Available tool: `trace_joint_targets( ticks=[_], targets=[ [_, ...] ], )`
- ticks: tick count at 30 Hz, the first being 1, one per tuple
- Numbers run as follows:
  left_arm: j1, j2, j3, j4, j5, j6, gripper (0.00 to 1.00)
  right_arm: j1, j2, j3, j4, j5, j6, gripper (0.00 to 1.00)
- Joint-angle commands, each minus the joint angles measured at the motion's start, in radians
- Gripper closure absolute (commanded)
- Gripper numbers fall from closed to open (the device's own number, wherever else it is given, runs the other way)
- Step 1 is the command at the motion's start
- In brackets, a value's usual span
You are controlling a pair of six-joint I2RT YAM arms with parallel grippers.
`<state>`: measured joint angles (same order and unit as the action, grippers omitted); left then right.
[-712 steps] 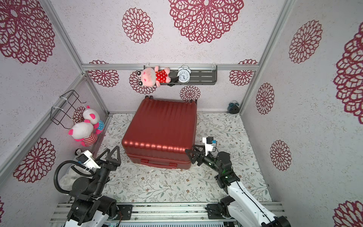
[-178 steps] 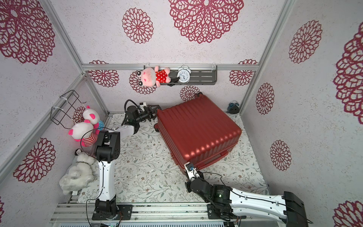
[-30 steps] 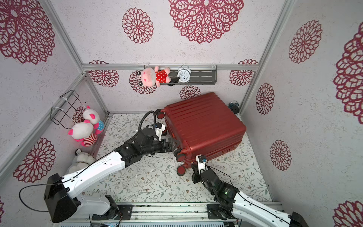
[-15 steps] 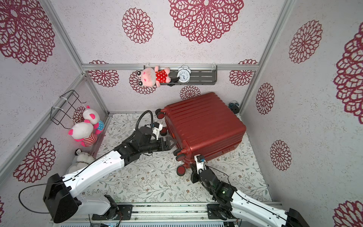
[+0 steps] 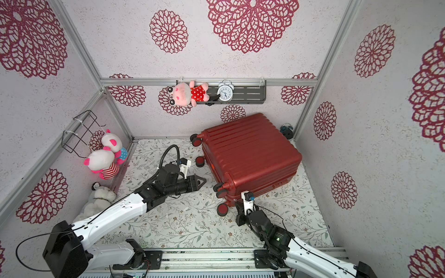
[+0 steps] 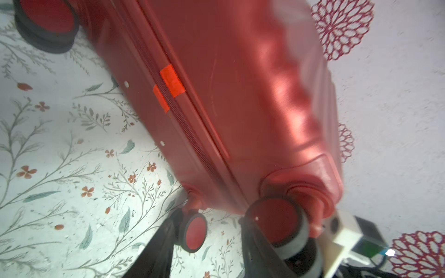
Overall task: Open the suitcase zippers
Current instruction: Unzip the zipper on the suitcase.
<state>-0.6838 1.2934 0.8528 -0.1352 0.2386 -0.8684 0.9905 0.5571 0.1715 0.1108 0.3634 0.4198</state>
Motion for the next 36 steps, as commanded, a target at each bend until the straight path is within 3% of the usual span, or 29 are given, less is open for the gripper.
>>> trace_joint_targets(
  ticks=[1,13,18,19,22,25,27,31,36],
  targets=[
    [-0.019,0.05,0.006,0.103,0.025,-0.009,0.54,0.024,0.048,0.043,0.051,-0.043,-0.016,1.0],
    [-0.074,0.218,0.106,0.122,0.03,0.008,0.6,0.11,0.243,0.126,0.151,0.016,-0.044,1.0],
    [-0.087,0.151,0.088,0.096,-0.029,0.017,0.62,0.142,0.275,0.146,0.131,0.086,-0.006,1.0],
    [-0.082,0.101,0.077,0.063,-0.086,0.033,0.6,0.152,0.271,0.143,0.123,0.103,0.006,1.0],
    [-0.038,-0.037,0.061,-0.053,-0.196,0.057,0.35,0.18,0.252,0.121,0.123,0.13,0.034,1.0],
    [0.048,-0.148,0.091,-0.173,-0.228,0.083,0.12,0.195,0.226,0.096,0.116,0.142,0.05,1.0],
    [0.114,-0.191,0.123,-0.229,-0.246,0.103,0.04,0.198,0.202,0.08,0.109,0.141,0.054,1.0],
    [0.285,-0.171,0.192,-0.19,-0.148,0.103,0.02,0.198,0.156,0.058,0.09,0.137,0.06,1.0],
    [0.415,0.077,0.335,-0.062,0.069,0.038,0.02,0.198,0.138,0.057,0.073,0.133,0.05,1.0]
  ],
)
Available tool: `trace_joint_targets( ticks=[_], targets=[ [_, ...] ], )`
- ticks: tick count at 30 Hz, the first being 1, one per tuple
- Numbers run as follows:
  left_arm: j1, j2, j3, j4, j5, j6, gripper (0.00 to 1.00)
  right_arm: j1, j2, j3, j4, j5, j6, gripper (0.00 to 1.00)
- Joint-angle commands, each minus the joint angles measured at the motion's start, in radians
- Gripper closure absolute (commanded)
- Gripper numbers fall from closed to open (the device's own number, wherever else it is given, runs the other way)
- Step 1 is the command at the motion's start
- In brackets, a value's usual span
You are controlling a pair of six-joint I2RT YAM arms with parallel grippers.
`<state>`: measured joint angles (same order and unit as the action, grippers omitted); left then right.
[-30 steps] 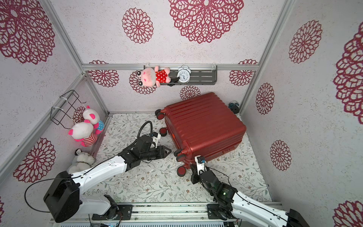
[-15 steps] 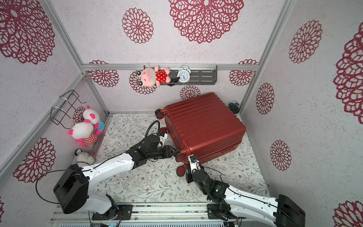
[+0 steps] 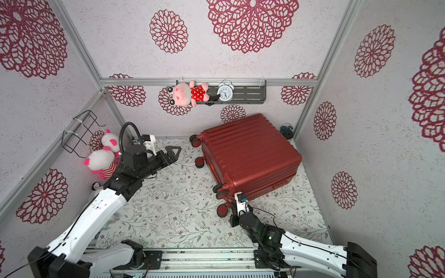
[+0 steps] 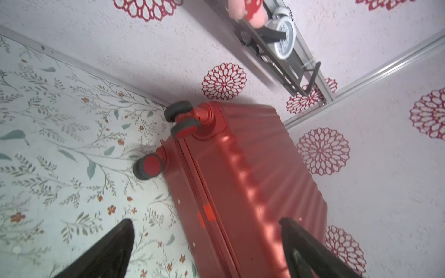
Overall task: Open the suitcase zippers
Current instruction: Unzip the zipper on the suitcase.
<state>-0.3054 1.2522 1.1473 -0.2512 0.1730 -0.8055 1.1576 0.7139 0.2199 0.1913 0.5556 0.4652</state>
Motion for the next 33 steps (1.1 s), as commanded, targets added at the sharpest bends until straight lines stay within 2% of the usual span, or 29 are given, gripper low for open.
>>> trace_joint_targets(
  ticks=[1,11,17,27,33],
  targets=[
    [0.055,0.175,0.068,0.092,0.178,-0.051,0.02,0.031,-0.019,0.01,-0.009,-0.06,0.002,1.0],
    [0.115,0.587,0.249,0.435,0.412,-0.3,0.02,0.031,-0.018,0.021,0.001,-0.073,-0.014,1.0],
    [0.118,0.78,0.362,0.625,0.481,-0.477,0.01,0.031,-0.018,0.021,0.011,-0.075,-0.013,1.0],
    [0.12,0.924,0.444,0.74,0.482,-0.593,0.07,0.031,-0.007,0.028,0.012,-0.08,-0.014,1.0],
    [0.119,0.939,0.433,0.84,0.49,-0.657,0.25,0.031,-0.005,0.026,0.015,-0.083,-0.012,1.0]
  ],
)
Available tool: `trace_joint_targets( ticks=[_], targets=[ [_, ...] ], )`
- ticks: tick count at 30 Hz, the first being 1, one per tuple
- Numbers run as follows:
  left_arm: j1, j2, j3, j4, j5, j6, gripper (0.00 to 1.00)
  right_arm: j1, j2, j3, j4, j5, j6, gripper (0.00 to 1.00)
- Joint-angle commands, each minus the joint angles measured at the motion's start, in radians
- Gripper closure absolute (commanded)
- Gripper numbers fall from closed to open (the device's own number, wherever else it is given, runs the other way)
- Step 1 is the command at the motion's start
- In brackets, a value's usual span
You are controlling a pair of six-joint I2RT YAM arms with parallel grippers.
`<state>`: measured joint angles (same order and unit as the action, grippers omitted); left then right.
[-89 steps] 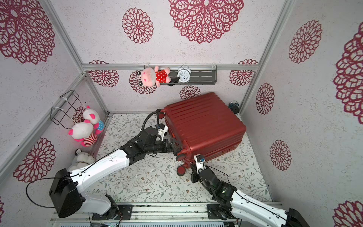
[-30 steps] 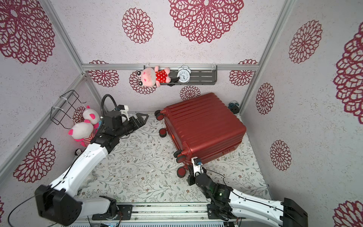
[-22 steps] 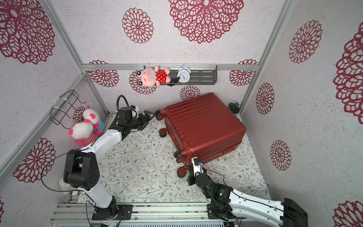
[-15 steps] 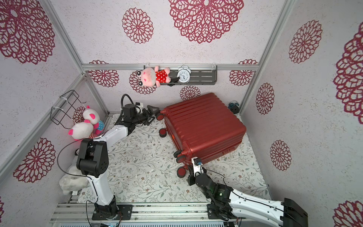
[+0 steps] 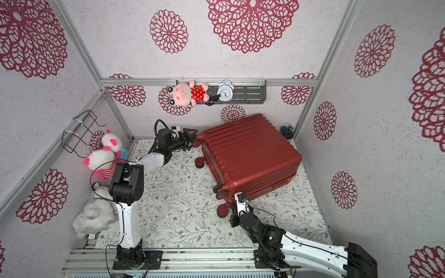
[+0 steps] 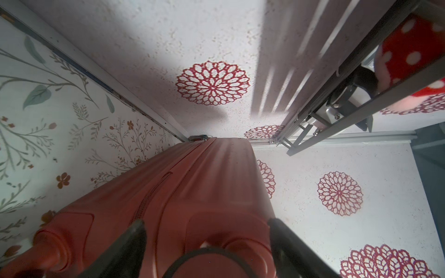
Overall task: Open the suitcase zippers
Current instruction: Unzip the zipper on the suitcase.
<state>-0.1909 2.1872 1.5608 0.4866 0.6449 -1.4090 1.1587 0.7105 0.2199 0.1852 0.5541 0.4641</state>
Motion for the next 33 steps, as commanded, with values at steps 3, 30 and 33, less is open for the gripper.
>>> trace_joint_targets(
  ticks=[3,30,33],
  targets=[
    [0.001,-0.006,-0.001,0.127,0.018,-0.064,0.3,0.029,0.006,0.028,0.024,-0.083,-0.013,1.0],
    [-0.031,-0.031,-0.079,0.173,0.005,-0.052,0.5,0.029,0.005,0.031,0.021,-0.088,-0.008,1.0],
    [-0.026,-0.072,-0.123,0.153,-0.013,-0.021,0.55,0.03,-0.004,0.035,0.007,-0.08,-0.01,1.0]
  ],
)
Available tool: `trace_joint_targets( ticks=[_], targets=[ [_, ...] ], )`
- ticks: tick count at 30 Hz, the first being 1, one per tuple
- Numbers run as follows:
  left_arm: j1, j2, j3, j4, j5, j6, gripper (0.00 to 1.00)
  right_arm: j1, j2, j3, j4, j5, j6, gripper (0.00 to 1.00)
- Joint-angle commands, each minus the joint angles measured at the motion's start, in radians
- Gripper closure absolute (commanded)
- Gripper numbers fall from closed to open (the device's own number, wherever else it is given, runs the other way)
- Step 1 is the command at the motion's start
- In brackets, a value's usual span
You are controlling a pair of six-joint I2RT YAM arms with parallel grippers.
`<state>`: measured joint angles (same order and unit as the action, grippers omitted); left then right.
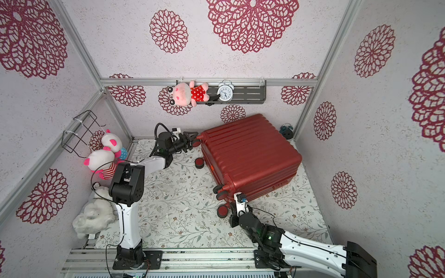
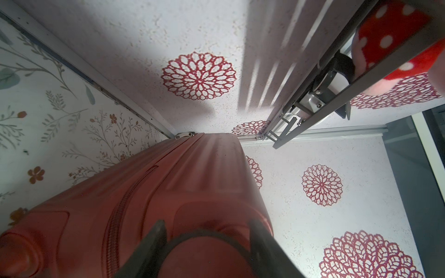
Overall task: Open the suitcase zippers
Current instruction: Unzip the zipper on the suitcase.
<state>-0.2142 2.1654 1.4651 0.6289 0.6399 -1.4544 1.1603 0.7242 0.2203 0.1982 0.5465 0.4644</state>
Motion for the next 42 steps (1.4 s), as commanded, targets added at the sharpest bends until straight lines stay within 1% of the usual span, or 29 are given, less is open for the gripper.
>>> trace_joint_targets(
  ticks=[1,5,13,18,22,25,28,31,33,38,42],
  targets=[
    [0.002,-0.071,-0.051,0.012,-0.012,0.034,0.57,0.029,-0.021,0.035,-0.012,-0.072,-0.01,1.0],
    [0.032,-0.176,-0.19,0.031,-0.029,0.068,0.6,0.029,-0.04,0.035,-0.037,-0.065,-0.006,1.0],
    [0.105,-0.501,-0.54,-0.012,-0.076,0.174,0.64,0.028,-0.111,0.023,-0.109,-0.034,0.003,1.0],
    [0.111,-0.721,-0.724,-0.142,-0.142,0.257,0.65,0.029,-0.164,0.006,-0.126,-0.008,-0.004,1.0],
    [0.11,-0.887,-0.831,-0.265,-0.202,0.309,0.65,0.031,-0.182,-0.036,-0.053,-0.011,-0.079,1.0],
    [0.11,-0.985,-0.879,-0.342,-0.235,0.335,0.65,0.033,-0.172,-0.074,0.033,0.002,-0.163,1.0],
    [0.105,-1.051,-0.896,-0.406,-0.25,0.356,0.65,0.036,-0.163,-0.105,0.113,0.023,-0.248,1.0],
    [0.098,-1.077,-0.908,-0.436,-0.252,0.365,0.65,0.039,-0.161,-0.131,0.188,0.04,-0.327,1.0],
    [0.091,-1.085,-0.921,-0.438,-0.254,0.364,0.65,0.075,-0.159,-0.15,0.237,0.052,-0.373,1.0],
    [0.054,-1.106,-0.952,-0.436,-0.284,0.359,0.65,0.106,-0.146,-0.193,0.353,0.069,-0.467,1.0],
    [0.009,-1.121,-0.957,-0.444,-0.312,0.354,0.66,0.111,-0.11,-0.184,0.361,0.071,-0.502,1.0]
  ],
)
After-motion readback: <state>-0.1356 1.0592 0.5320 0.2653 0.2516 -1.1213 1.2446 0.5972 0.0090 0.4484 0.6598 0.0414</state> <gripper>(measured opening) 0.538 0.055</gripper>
